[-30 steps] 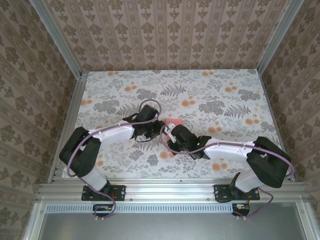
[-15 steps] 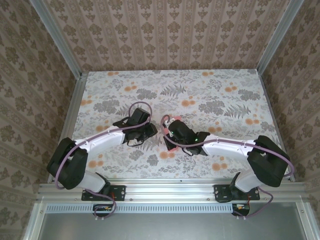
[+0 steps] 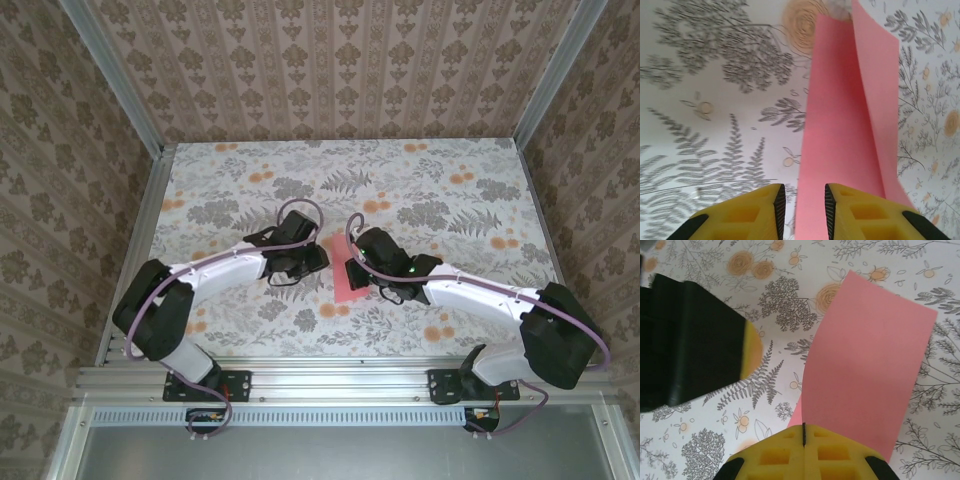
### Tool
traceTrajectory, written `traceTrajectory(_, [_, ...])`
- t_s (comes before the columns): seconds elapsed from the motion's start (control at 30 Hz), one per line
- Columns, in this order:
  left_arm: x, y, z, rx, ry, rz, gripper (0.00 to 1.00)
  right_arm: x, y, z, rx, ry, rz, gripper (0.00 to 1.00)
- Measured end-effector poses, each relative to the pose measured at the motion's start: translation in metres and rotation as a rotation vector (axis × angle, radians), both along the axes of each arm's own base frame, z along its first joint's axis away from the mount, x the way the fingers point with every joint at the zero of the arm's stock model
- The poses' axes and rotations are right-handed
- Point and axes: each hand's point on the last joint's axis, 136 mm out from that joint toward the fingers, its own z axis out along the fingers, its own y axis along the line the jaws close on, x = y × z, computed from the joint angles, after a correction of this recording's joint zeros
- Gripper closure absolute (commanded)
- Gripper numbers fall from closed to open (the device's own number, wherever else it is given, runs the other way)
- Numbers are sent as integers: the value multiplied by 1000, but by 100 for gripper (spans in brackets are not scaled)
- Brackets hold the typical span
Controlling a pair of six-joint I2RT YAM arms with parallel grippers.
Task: Fold a paper plane with a square sheet of paper (pick it up from the middle)
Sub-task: Fold the triangle a second time at the center of the table.
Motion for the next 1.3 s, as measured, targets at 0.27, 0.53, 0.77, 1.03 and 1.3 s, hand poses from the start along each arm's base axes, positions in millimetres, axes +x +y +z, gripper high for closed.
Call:
traceTrajectory(0.27, [-14, -31, -27, 32, 70, -85, 77, -1, -19, -43, 42, 124, -37, 100])
traceTrajectory(0.53, [-20, -43, -42, 55, 97, -113, 79, 7, -28, -60, 150, 199, -50, 100])
traceTrajectory(0.77, [-25, -45, -43, 64, 95, -125, 79, 17, -30, -61, 208, 216, -49, 100])
traceTrajectory(1.03, [-35, -48, -44, 75, 111, -130, 86, 22, -32, -58, 282, 226, -72, 100])
traceTrajectory(1.3, [-32, -58, -35, 58, 95, -127, 91, 23, -27, -60, 321, 246, -46, 100])
